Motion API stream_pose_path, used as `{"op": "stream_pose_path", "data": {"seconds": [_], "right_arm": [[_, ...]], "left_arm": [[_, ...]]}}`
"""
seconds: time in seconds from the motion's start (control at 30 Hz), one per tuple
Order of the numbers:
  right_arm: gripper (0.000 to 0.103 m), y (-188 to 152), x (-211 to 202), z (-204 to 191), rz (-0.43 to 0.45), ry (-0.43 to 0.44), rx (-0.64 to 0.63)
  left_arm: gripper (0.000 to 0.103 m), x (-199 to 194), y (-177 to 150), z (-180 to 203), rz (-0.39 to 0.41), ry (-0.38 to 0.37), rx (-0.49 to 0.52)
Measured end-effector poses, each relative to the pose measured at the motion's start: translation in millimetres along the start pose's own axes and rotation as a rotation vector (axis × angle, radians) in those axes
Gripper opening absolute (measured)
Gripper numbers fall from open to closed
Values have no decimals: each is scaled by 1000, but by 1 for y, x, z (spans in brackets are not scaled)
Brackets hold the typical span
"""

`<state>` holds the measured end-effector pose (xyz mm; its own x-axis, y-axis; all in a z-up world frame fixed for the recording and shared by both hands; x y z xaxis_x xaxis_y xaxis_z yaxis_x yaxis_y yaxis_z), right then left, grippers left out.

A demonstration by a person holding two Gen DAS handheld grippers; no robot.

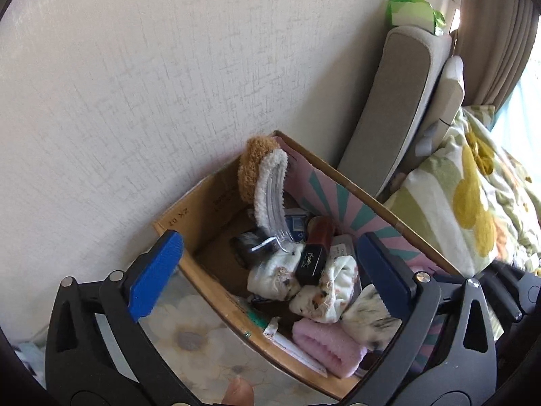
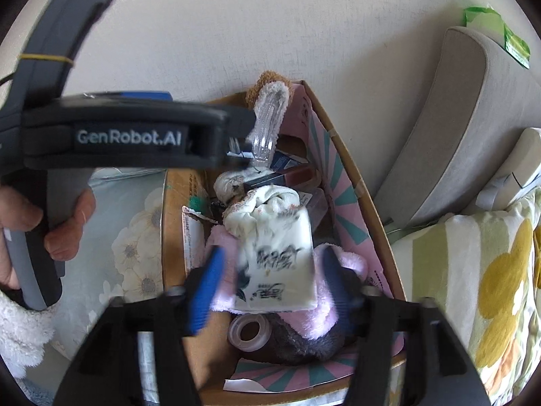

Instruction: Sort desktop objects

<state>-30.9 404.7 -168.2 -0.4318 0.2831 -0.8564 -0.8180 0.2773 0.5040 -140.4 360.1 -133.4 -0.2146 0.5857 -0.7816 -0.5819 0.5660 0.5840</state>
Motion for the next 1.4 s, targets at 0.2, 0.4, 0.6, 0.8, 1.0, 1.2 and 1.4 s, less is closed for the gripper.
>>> {"op": "stream_pose_path", "data": {"seconds": [0.2,0.4,0.6,0.8,1.0,1.2,1.4], "right_arm": [[103,-2,-5,4,28,-40,24],[103,-7,-12,7,28,-28,71],[103,-8,-21,1,40,-35,63],[103,1,-44,-16,72,-33,20],[103,15,-73,-53,129,-5,-32],[103,10,-84,-104,144,33,-103],[103,-2,-93,-145,149,53,-148]], "left_arm": [[103,-4,-7,1,-4,4,-6],[103,-17,-12,2,6,12,-7],[103,-47,-19,-3,20,27,-47],[103,-91,-36,-23,54,104,-112],[103,-154,-65,-51,124,211,-256],[103,-210,-111,-69,188,297,-367],[103,-245,-163,-86,213,369,-476]]}}
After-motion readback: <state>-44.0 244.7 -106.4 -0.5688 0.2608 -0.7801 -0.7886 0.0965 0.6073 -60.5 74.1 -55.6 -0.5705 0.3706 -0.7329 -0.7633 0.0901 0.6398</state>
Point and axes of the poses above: each gripper's, at about its wrist camera, not at the fingertips, and x roughly the way its jaws point, z to its right, y to its top, the point moved 5 cm from there along x, roughly the way its jaws point, and after that the axes turned 14 degrees about -y, right-handed, at the moved point
